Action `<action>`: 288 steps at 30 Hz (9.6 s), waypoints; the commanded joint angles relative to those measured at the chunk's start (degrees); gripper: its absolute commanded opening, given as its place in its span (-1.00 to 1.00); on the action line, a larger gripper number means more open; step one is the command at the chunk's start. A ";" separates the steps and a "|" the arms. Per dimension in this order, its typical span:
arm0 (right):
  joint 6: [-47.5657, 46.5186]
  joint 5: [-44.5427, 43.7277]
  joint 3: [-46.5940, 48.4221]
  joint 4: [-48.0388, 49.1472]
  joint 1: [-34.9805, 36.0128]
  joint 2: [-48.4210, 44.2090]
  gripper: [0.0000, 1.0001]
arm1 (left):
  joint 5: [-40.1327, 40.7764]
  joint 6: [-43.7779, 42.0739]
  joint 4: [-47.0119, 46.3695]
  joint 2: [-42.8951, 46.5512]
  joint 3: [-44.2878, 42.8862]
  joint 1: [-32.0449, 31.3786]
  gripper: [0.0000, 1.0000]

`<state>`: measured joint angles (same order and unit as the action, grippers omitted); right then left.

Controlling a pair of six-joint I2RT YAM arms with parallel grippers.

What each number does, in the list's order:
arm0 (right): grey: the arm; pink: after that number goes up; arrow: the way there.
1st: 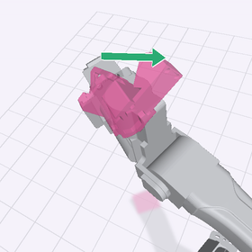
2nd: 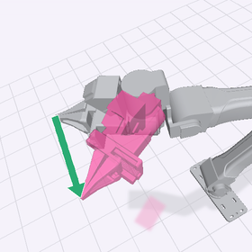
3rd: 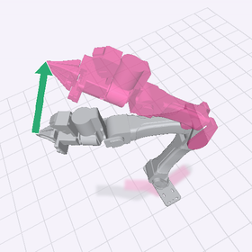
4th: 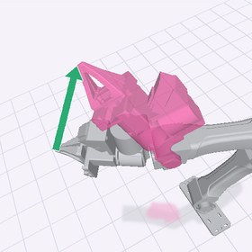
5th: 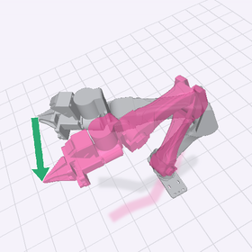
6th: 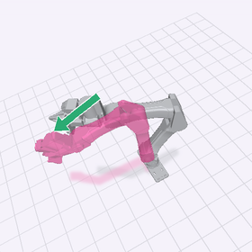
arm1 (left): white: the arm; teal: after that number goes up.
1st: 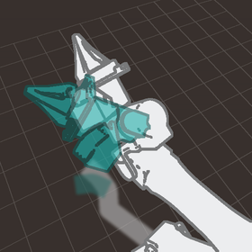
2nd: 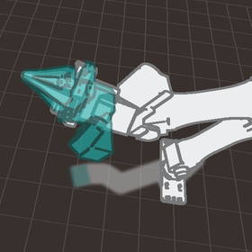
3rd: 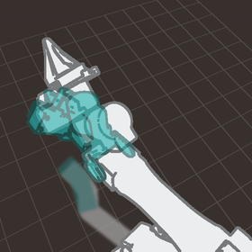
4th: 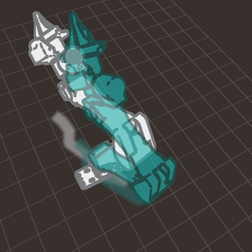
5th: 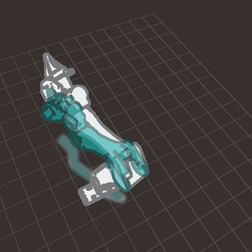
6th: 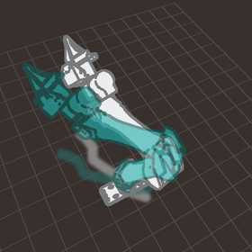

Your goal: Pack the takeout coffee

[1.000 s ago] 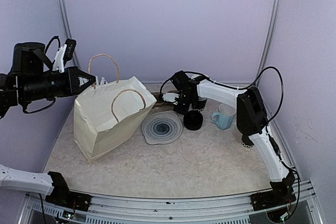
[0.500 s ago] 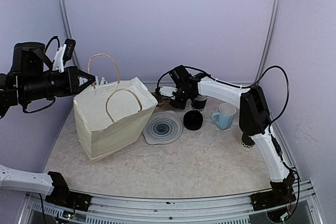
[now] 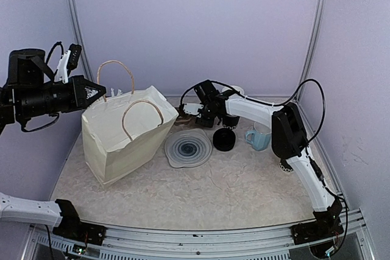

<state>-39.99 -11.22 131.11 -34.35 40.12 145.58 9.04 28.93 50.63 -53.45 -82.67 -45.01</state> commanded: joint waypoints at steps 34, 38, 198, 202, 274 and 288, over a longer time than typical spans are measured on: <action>2.17 5.83 -1.58 6.30 2.43 -14.00 -1.00 | 0.07 0.80 -0.24 3.47 0.86 0.45 -1.00; 4.54 10.30 -6.65 3.68 2.36 -22.81 -1.00 | -3.32 -0.70 -1.47 3.38 2.32 0.45 -1.00; 15.48 61.24 -31.74 -4.72 11.47 -49.72 -0.81 | -29.17 -2.50 -27.73 -9.59 40.09 6.18 0.07; 15.67 61.51 -30.43 -6.53 11.40 -51.36 -0.82 | -26.45 -3.35 -24.56 -8.49 36.86 6.52 0.06; 18.62 57.05 -42.19 -4.31 8.08 -55.07 -0.83 | -25.65 -18.95 -42.07 0.34 29.43 -16.11 -0.90; 6.09 45.51 -41.27 -18.17 12.16 -54.53 -0.88 | -22.51 -20.43 -38.20 -6.56 22.34 -20.34 -0.52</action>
<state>-29.21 39.22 89.49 -47.05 51.75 92.20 -14.94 9.72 11.22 -58.13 -56.38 -64.49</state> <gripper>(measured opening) 0.249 0.161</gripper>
